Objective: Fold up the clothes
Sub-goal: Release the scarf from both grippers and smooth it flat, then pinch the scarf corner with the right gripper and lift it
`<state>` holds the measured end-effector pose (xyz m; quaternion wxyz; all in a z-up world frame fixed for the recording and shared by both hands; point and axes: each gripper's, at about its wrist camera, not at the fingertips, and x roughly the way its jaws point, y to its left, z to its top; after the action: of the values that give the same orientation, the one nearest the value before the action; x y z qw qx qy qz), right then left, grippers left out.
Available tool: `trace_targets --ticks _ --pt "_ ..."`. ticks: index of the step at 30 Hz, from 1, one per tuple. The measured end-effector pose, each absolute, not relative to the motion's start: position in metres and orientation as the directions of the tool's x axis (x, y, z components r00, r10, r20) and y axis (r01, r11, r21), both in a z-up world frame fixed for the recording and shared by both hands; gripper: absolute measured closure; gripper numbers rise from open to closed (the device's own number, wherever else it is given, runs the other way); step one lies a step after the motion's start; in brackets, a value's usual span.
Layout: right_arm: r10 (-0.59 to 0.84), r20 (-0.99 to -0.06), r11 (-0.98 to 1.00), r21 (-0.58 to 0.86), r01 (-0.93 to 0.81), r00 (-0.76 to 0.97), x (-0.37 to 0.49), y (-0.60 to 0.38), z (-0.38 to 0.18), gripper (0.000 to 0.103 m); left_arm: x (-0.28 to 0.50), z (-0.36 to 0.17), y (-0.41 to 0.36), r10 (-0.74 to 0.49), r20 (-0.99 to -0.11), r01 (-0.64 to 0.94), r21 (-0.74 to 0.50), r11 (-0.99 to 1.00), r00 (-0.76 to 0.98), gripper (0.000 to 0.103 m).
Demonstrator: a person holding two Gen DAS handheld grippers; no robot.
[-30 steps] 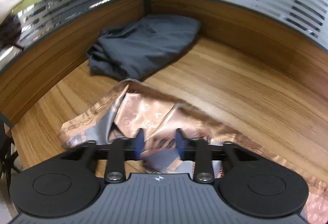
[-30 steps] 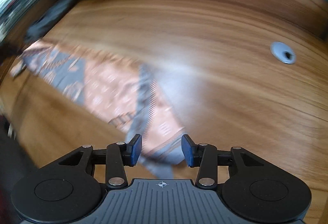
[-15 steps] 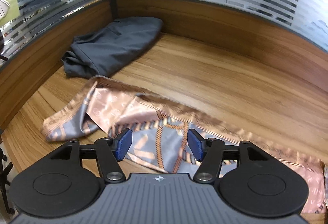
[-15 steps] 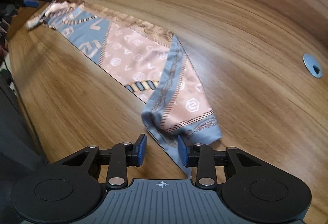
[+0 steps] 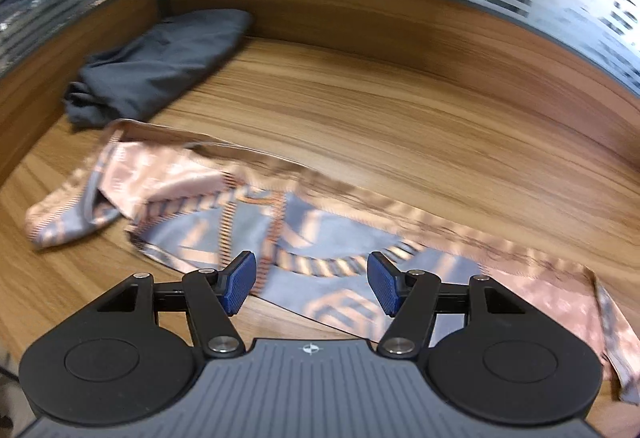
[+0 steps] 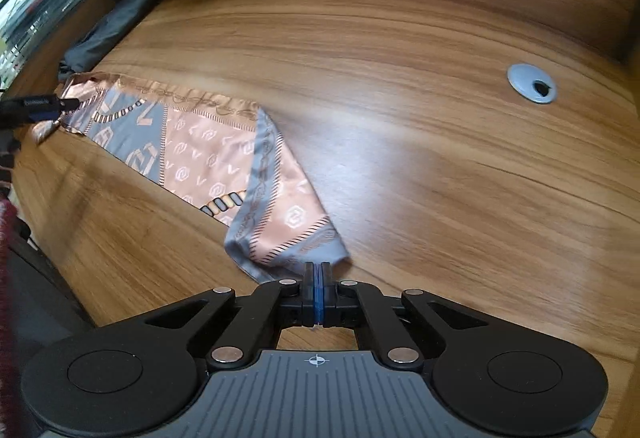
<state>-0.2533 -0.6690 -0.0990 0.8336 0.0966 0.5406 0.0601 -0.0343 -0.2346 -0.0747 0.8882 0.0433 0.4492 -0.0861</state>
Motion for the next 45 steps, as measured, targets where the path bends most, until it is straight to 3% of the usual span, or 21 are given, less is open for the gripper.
trace_targets --ticks 4,7,12,17,19,22,35,45 --pt "0.204 -0.903 0.979 0.181 -0.096 0.378 -0.254 -0.663 -0.104 0.095 -0.040 -0.079 -0.252 -0.161 -0.812 0.253 -0.017 0.967 0.561 0.035" --pt "0.205 -0.916 0.974 0.156 -0.164 0.345 -0.255 -0.649 -0.118 0.083 -0.046 -0.077 -0.263 -0.199 -0.814 0.297 -0.034 0.954 0.546 0.035" --pt "0.204 -0.931 0.961 0.132 -0.243 0.303 -0.257 -0.630 -0.138 0.080 -0.062 -0.065 -0.280 -0.253 -0.798 0.387 -0.026 0.922 0.547 0.032" --pt "0.174 -0.936 0.946 0.073 -0.316 0.307 -0.255 -0.621 -0.143 0.082 -0.082 -0.054 -0.291 -0.287 -0.781 0.436 -0.021 0.900 0.555 0.030" --pt "0.162 -0.937 0.937 0.048 -0.345 0.310 -0.255 -0.618 -0.144 0.100 -0.091 -0.055 -0.294 -0.290 -0.780 0.434 -0.026 0.901 0.555 0.029" --pt "0.164 -0.940 0.945 0.063 -0.321 0.299 -0.252 -0.621 -0.142 0.100 -0.103 -0.057 -0.298 -0.287 -0.782 0.426 -0.030 0.904 0.554 0.029" --pt "0.123 -0.894 0.967 0.206 0.151 0.431 -0.270 -0.741 -0.057 0.100 -0.134 -0.075 -0.339 -0.343 -0.794 0.503 -0.055 0.862 0.501 0.029" --pt "-0.061 -0.862 0.975 0.056 0.215 0.504 -0.282 -0.784 0.048 0.100 -0.141 -0.072 -0.395 -0.489 -0.769 0.679 -0.098 0.727 0.413 0.029"
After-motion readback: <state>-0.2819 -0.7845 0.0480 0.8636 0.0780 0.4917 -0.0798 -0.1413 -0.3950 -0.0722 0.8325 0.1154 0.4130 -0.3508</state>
